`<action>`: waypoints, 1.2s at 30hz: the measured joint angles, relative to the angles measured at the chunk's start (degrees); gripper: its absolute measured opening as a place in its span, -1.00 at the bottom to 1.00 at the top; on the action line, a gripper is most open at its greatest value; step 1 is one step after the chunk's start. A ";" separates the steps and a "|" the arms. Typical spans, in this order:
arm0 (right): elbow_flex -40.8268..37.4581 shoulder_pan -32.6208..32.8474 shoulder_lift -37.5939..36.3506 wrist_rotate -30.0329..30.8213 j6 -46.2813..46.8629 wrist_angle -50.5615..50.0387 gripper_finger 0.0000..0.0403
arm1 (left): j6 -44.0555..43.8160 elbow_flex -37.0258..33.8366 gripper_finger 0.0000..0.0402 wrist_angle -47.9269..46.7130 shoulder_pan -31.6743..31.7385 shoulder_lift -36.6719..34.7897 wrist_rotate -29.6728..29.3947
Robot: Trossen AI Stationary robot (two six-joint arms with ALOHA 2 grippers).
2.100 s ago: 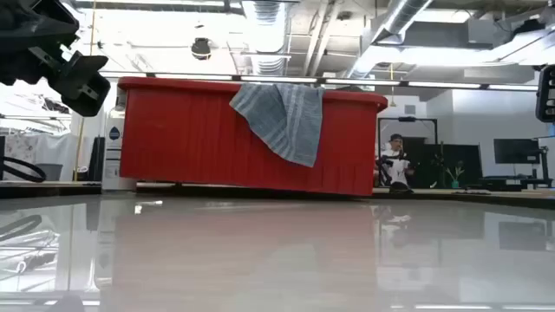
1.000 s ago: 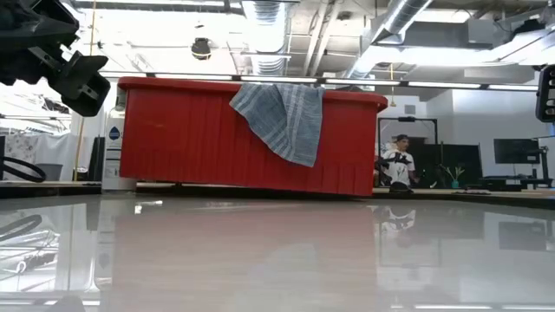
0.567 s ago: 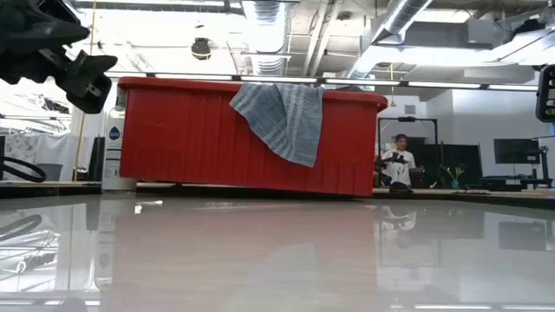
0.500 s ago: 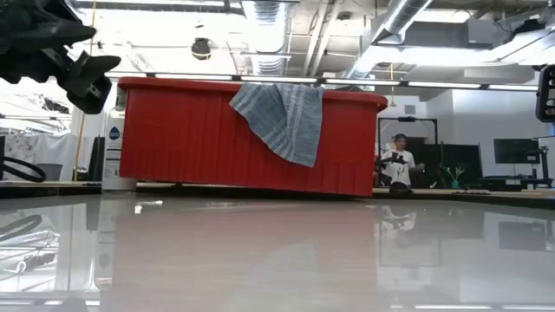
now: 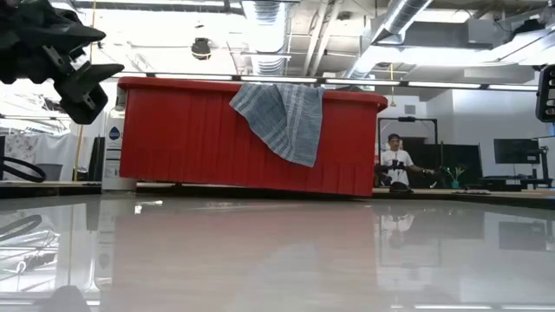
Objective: Fold Laundry from Bin
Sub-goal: Fold the light blue shirt
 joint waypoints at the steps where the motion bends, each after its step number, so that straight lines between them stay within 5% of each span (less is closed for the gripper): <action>1: 0.00 -0.02 0.02 0.00 0.00 0.00 -0.84 | -1.90 -0.02 -0.11 0.05 0.00 0.00 -1.39; 11: 0.01 -0.11 0.02 4.07 0.02 -0.10 -0.84 | -9.52 -0.02 -0.11 3.43 0.02 0.00 -17.88; 20: 0.02 -0.16 0.00 43.22 8.38 3.30 -0.84 | -15.44 -0.02 -0.11 4.73 0.02 0.00 -27.32; 29: 0.02 -0.13 0.00 44.41 7.57 3.44 -0.84 | -8.86 2.34 -0.11 20.92 0.01 1.21 -22.68; 36: 0.02 -0.13 0.00 38.38 8.16 4.38 -0.84 | 6.34 17.65 -0.11 25.77 0.09 16.20 -23.10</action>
